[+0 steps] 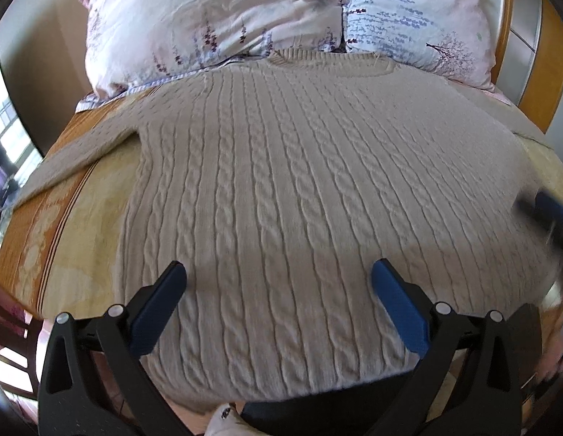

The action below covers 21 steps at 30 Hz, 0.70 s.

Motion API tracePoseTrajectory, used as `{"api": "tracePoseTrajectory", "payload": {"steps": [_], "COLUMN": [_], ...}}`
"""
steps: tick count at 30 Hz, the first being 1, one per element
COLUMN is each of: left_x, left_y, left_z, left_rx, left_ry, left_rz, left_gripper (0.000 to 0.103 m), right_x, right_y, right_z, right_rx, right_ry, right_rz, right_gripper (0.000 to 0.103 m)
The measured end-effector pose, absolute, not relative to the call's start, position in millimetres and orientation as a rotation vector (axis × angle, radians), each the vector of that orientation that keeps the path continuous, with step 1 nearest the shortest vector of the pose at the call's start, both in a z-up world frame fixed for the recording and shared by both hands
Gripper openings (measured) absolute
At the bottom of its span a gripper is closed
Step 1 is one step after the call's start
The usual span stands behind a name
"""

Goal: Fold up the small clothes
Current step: 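Reach to the sweater sleeve and grasp it with the right tool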

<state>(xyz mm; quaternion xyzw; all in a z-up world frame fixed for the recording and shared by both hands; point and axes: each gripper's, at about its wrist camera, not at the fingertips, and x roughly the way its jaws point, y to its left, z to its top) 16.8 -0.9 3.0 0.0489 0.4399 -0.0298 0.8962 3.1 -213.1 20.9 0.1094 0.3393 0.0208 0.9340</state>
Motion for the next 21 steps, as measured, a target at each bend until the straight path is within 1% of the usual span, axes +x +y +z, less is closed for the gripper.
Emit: {"api": "tracePoseTrajectory", "payload": {"steps": [3,4,5,6,8,10,11,13,15,16,18,21], "left_x": [31,35,40,45,55,66,70,78,85,90,102,118], "left_y": [4,7,9,11,14,16,17,20,23,25,24,23], "left_z": [7,10,13,16,23,33,37,48,53,55,57,55], "left_rx": [0.088,0.082,0.077,0.073,0.071,0.09,0.1,0.091,0.059,0.046,0.041,0.057], "left_ry": [0.896,0.891,0.886,0.881,0.867,0.831,0.809,0.742,0.717,0.717,0.738,0.76], "left_rz": [-0.102,-0.118,-0.135,-0.148,-0.167,-0.175,-0.177,-0.241,-0.291,-0.306,-0.309,-0.288], "left_gripper": [0.101,0.101,0.101,0.101,0.101,0.101,0.101,0.101,0.101,0.101,0.101,0.101], "right_x": [26,37,46,56,76,89,94,95,96,96,97,100], "right_y": [-270,-296,-315,-333,-377,-416,-436,-463,-479,-487,-494,-501], "right_z": [44,50,52,53,47,35,27,10,-1,-8,-10,-14], "right_rx": [0.339,0.395,0.436,0.475,0.576,0.699,0.769,0.883,0.954,0.993,1.025,1.061], "right_ry": [0.662,0.661,0.667,0.679,0.716,0.742,0.752,0.766,0.765,0.763,0.731,0.704], "right_rz": [-0.078,-0.129,-0.163,-0.194,-0.278,-0.354,-0.385,-0.449,-0.476,-0.492,-0.505,-0.518], "right_gripper": [0.093,0.089,0.082,0.078,0.068,0.064,0.059,0.056,0.053,0.049,0.047,0.041]}}
